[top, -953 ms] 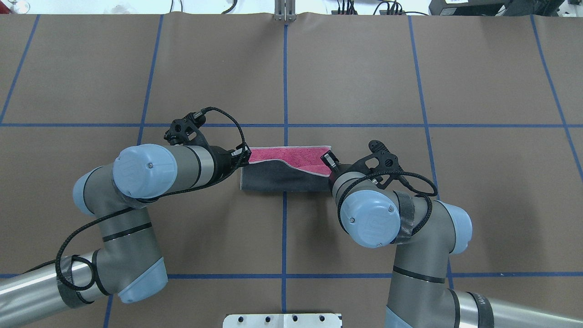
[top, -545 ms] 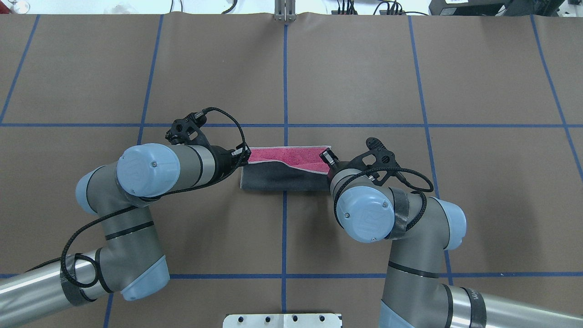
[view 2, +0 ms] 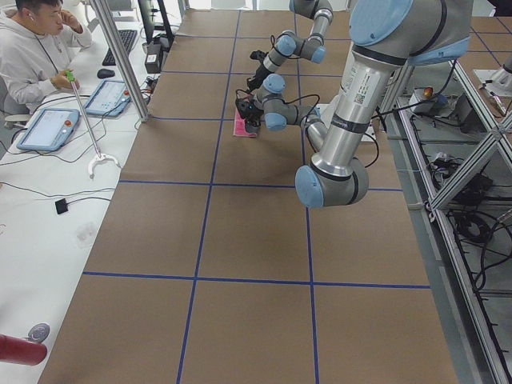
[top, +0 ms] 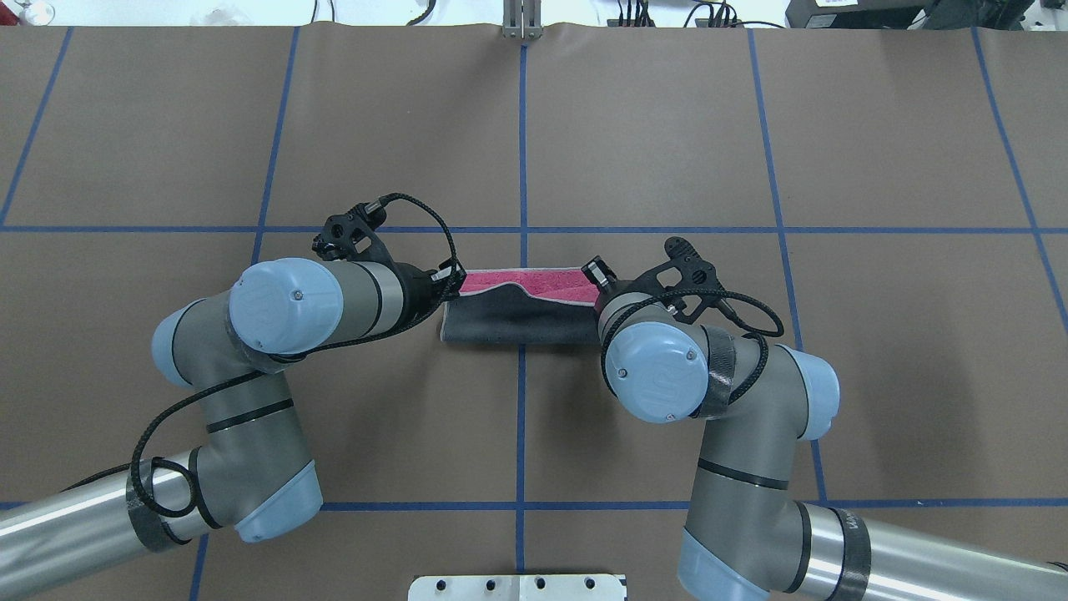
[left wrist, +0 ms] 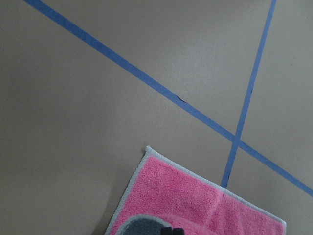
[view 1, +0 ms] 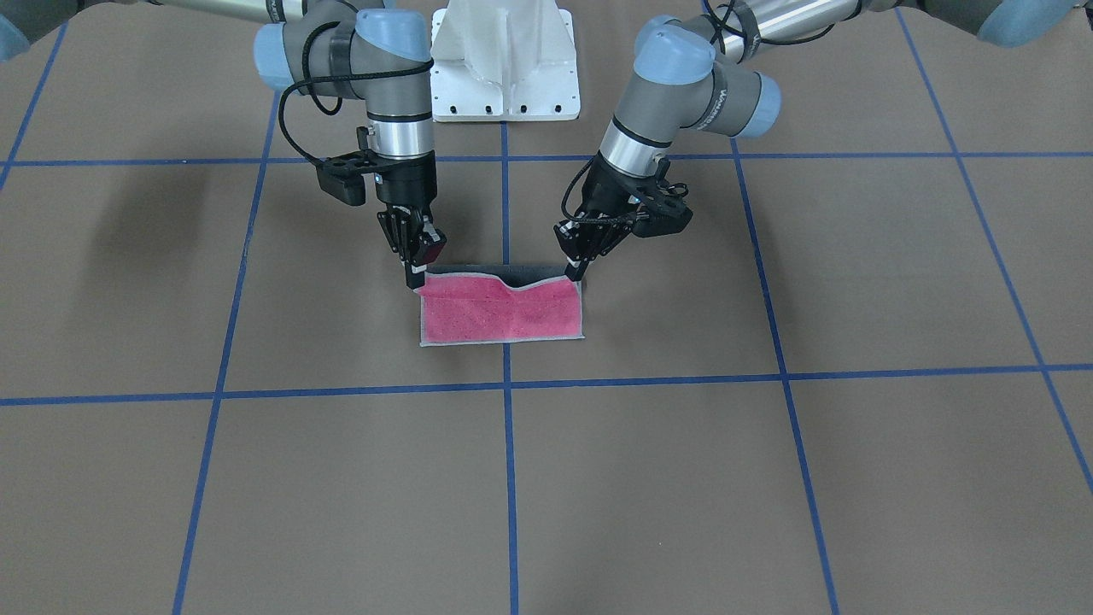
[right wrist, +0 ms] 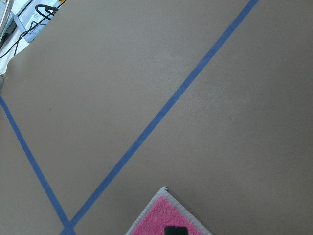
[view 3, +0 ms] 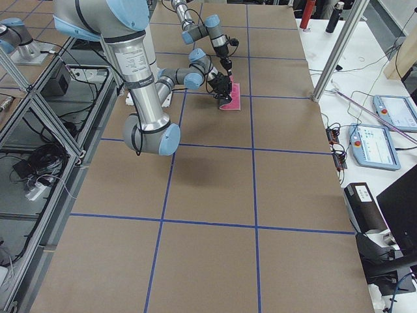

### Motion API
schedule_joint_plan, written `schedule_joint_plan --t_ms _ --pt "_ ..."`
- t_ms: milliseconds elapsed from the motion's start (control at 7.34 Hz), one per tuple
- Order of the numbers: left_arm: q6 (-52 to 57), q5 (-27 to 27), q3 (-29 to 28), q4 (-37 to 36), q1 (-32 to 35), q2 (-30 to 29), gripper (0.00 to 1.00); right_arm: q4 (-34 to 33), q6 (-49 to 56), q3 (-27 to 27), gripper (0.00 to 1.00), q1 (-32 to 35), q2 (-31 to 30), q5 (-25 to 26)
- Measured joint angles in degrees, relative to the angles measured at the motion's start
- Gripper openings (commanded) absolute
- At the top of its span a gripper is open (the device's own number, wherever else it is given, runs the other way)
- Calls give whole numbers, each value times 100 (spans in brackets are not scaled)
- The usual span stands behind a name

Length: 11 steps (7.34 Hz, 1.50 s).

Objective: Fold towel twice with both arms
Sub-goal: 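Lay the folded edge down onto the far edge with both grippers, then open and raise the right gripper while the left gripper moves to the strip end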

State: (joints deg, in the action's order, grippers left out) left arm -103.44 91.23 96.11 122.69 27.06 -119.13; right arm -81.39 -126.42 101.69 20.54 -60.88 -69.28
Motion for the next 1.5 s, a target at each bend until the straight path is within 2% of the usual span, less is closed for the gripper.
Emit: schedule_joint_plan --t_ms 681,817,953,1090,1226,1498 --pt "11 0 -159 41 11 -31 0 33 14 -87 0 50 37 0" --pt "21 0 -182 52 10 -35 6 54 47 -108 20 67 40 -14" --pt "34 0 -201 63 10 -38 47 69 85 -118 58 87 40 -43" --pt "42 0 -222 70 10 -42 67 75 123 -123 96 118 43 -88" --pt "48 0 -240 75 11 -58 74 76 223 -158 99 167 97 -161" --pt "52 2 -249 77 50 -123 82 76 470 -324 99 315 330 -376"
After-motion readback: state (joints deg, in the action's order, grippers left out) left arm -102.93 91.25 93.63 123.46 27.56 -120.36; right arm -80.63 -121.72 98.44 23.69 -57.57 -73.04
